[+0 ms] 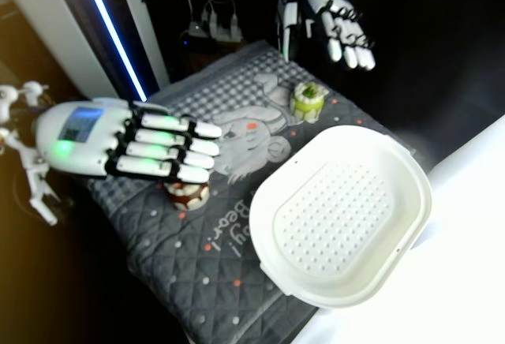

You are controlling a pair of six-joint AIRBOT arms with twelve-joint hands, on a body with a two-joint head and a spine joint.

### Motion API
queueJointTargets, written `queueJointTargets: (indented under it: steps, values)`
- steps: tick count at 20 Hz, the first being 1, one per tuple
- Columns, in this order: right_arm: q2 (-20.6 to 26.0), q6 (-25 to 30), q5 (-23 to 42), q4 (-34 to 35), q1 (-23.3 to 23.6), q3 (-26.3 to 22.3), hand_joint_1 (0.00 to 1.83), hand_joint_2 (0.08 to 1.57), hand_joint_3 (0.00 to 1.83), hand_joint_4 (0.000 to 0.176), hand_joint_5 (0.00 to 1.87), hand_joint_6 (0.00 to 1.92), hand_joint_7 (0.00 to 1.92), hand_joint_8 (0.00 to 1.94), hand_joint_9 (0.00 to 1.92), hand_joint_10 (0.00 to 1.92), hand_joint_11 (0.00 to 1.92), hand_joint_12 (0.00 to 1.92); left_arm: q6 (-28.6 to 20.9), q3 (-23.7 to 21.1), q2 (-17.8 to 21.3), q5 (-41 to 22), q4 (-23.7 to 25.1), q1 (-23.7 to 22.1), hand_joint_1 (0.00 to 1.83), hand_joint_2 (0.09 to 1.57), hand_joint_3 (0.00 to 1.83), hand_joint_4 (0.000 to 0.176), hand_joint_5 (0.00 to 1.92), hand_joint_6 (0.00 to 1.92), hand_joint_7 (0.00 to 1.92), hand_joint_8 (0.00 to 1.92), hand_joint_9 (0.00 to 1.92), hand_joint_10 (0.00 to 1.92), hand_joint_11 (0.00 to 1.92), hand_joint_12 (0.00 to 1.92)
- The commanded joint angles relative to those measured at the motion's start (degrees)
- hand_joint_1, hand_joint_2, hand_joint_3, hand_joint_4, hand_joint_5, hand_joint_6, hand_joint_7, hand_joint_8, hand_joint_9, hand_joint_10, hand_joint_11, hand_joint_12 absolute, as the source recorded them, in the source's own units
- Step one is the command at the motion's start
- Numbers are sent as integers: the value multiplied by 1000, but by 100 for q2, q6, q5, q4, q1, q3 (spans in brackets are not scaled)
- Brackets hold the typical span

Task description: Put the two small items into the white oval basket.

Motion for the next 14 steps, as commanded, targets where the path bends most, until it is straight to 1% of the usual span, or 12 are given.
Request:
queueJointTargets:
  steps: [1,3,4,5,6,7,9,10,11,12,13,14]
  values:
    - [64,25,689,32,42,9,685,1176,12,59,0,0,0,0,0,0,0,0,-2,-18,43,-718,-20,-25,654,1137,9,110,0,0,0,0,0,0,0,27]
    - [53,25,631,33,42,18,699,1176,8,54,0,0,0,0,0,0,20,11,-1,-8,49,-703,-16,-25,653,1152,8,102,0,0,0,0,0,0,0,0]
    - [36,17,605,33,42,31,674,1178,7,48,0,0,0,0,0,0,3,4,-1,-2,52,-666,-15,-25,651,1151,7,104,0,0,0,0,0,0,0,0]
    - [34,15,577,33,42,46,663,1172,4,54,0,0,0,0,0,0,0,3,-1,8,46,-634,-16,-27,630,1148,5,79,4,1,0,0,0,0,0,0]
    - [34,15,554,34,42,56,670,1169,2,58,0,0,0,0,0,0,0,0,-1,14,36,-610,-16,-36,625,1145,3,64,11,4,0,0,0,0,0,0]
    - [34,15,530,36,42,76,698,1162,0,40,0,0,0,0,0,0,0,0,-1,25,16,-578,-16,-57,614,1143,2,71,20,7,0,0,0,0,15,7]
    - [34,15,454,54,43,145,722,1150,0,7,0,0,0,0,0,0,71,33,-1,124,-68,-398,-15,-190,613,1139,0,109,13,3,0,0,0,0,27,14]
    - [34,15,423,59,43,175,715,1128,5,11,0,0,0,0,0,0,13,318,-1,180,-134,-271,12,-268,625,1134,0,132,5,0,0,0,0,0,16,11]
    - [34,15,412,59,43,184,689,1112,2,21,0,0,0,0,0,0,2,376,-1,218,-174,-182,61,-329,652,1125,0,135,11,3,0,0,0,0,13,11]
    - [34,15,411,58,43,190,683,1111,1,13,0,0,0,0,0,0,0,349,-1,227,-185,-112,107,-367,668,1121,0,118,15,4,0,0,0,0,2,6]
    - [35,16,407,58,43,193,642,1112,0,24,0,0,0,0,0,0,0,398,-1,228,-185,-78,130,-387,664,1118,0,97,6,0,0,0,0,0,0,0]
    - [35,16,388,58,43,194,653,1107,0,17,0,0,0,0,1,0,0,591,-1,228,-185,-50,141,-402,667,1119,0,76,0,0,0,0,0,0,0,0]
